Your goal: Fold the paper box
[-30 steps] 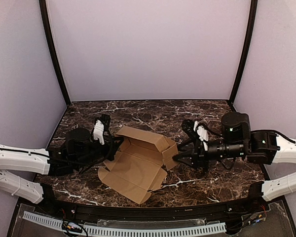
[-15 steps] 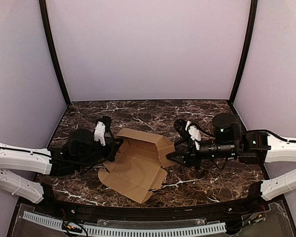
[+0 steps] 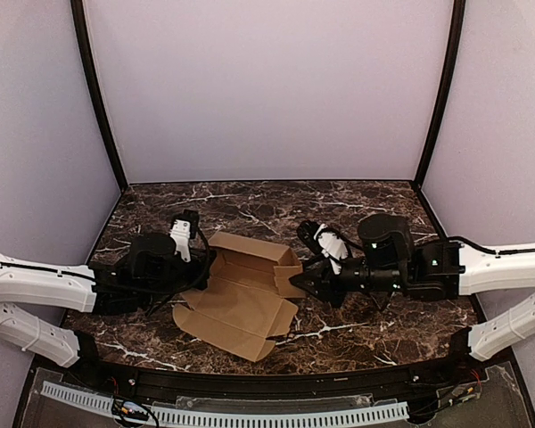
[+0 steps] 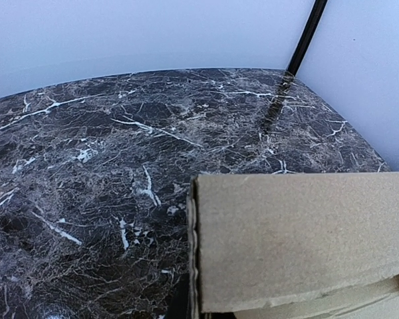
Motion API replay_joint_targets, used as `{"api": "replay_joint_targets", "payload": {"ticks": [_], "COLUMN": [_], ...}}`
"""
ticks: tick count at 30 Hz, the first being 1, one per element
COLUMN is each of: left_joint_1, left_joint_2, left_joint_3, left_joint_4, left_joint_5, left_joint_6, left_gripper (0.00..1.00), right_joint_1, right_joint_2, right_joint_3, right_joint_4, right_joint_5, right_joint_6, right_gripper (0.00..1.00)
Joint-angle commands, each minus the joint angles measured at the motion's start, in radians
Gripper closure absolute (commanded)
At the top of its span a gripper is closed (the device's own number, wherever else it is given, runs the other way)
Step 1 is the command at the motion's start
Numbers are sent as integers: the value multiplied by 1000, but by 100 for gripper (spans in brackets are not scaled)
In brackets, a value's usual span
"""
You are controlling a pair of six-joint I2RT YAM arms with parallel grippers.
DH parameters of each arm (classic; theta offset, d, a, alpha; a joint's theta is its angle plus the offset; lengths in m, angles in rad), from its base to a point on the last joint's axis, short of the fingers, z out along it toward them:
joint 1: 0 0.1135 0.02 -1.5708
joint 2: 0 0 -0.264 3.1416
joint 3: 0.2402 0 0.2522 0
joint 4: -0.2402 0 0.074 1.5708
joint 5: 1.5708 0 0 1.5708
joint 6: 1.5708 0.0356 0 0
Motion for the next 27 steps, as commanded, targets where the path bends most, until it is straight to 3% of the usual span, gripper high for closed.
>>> {"api": "replay_joint_targets", "payload": {"ticks": [1,20,27], "left_joint_1": [0,-2,-1], "left_joint_2": [-2,-1,-2], "left_joint_3": [32,53,63], "left_joint_4": [-20,-107,-139], "left_joint_5": [-26,-69,-109], "left_joint_6": [-34,-100,-112], "left_gripper": [100,100,100], "right_joint_1": [24,71,90], "right_joint_2": [42,264,308], "right_joint_3": [29,155,174], "right_joint_4": [95,199,220], "right_joint_5": [87,311,376], "right_joint_6": [49,128,165], "right_gripper": [68,66,62]}}
